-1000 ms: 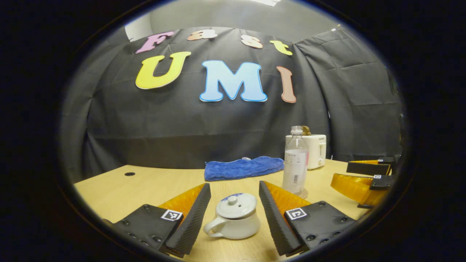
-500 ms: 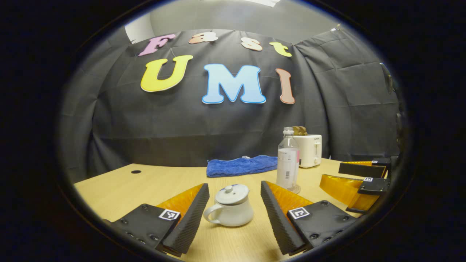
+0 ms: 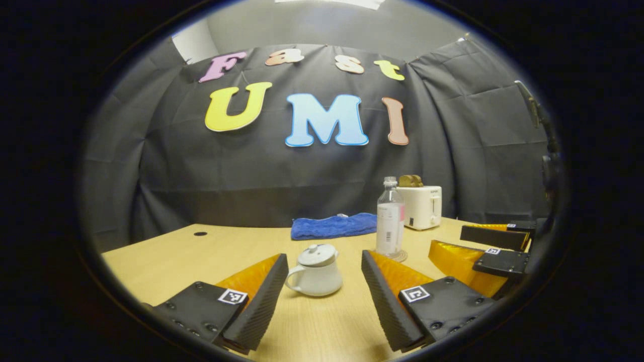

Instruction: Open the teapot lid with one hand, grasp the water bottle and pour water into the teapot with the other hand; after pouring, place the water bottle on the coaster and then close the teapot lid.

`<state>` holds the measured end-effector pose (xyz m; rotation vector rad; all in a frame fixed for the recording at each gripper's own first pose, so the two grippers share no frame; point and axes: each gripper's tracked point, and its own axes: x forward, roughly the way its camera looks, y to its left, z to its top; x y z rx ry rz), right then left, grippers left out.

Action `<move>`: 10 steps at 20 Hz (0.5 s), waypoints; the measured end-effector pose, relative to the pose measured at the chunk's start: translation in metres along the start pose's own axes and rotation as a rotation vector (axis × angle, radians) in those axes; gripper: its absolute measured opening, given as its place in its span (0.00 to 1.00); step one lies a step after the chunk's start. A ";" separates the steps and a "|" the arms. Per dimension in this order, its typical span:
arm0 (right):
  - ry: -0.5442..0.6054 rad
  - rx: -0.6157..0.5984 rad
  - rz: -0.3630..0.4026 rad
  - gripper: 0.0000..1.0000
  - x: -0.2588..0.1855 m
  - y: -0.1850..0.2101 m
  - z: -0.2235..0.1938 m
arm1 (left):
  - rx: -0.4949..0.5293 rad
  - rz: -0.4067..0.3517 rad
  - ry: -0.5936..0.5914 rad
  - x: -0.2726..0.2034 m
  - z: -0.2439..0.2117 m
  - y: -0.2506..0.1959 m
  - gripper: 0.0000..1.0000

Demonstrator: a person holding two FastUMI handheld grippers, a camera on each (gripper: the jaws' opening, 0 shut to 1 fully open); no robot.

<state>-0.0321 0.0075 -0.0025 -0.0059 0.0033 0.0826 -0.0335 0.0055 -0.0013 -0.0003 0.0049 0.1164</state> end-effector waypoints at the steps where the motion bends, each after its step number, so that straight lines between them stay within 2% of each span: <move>1: 0.000 0.000 0.000 0.93 0.000 0.000 0.001 | 0.002 0.000 0.000 0.000 0.000 0.000 0.98; 10: 0.001 0.001 0.003 0.93 0.000 0.001 0.000 | 0.001 0.001 -0.003 0.000 0.000 0.000 0.98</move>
